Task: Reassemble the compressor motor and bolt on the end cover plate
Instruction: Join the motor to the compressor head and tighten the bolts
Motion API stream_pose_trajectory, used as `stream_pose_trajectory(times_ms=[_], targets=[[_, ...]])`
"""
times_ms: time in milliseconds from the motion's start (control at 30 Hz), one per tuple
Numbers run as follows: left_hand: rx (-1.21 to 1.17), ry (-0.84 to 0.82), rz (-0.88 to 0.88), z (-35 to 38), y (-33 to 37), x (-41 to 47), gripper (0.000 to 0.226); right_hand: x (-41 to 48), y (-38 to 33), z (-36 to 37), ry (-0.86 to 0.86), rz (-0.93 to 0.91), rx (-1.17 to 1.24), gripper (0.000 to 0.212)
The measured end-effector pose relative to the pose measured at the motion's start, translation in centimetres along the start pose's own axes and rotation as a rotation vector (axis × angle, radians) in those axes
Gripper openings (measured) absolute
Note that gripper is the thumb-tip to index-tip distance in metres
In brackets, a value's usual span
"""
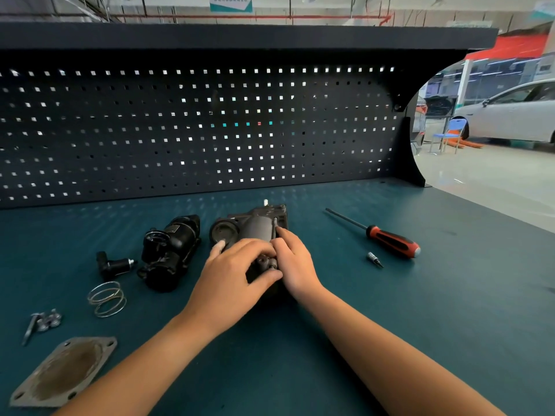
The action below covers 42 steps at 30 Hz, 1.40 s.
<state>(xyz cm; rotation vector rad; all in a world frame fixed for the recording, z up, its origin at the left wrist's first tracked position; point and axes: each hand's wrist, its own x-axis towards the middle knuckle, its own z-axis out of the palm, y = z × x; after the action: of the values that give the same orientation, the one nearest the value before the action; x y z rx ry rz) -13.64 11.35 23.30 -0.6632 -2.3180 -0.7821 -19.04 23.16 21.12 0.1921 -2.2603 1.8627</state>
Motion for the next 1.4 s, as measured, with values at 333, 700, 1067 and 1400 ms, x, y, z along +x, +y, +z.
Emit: stream_pose_trajectory(times_ms=[333,700,1067,1400], targets=[[0.087,0.017,0.072,0.1,-0.6,0.1,0.03,0.9,-0.5,0.1,0.039,-0.011,-0.127,0.03],[0.114,-0.024,0.147,0.0,-0.8,0.3,0.043,1.0,-0.5,-0.5,0.058,-0.051,-0.229,0.034],[0.052,0.005,0.141,0.2,-1.1,0.4,0.043,1.1,0.1,-0.7,-0.009,-0.1,-0.267,0.048],[0.077,0.004,0.137,0.4,-1.4,0.4,0.047,1.0,0.1,-0.8,-0.055,-0.104,-0.21,0.048]])
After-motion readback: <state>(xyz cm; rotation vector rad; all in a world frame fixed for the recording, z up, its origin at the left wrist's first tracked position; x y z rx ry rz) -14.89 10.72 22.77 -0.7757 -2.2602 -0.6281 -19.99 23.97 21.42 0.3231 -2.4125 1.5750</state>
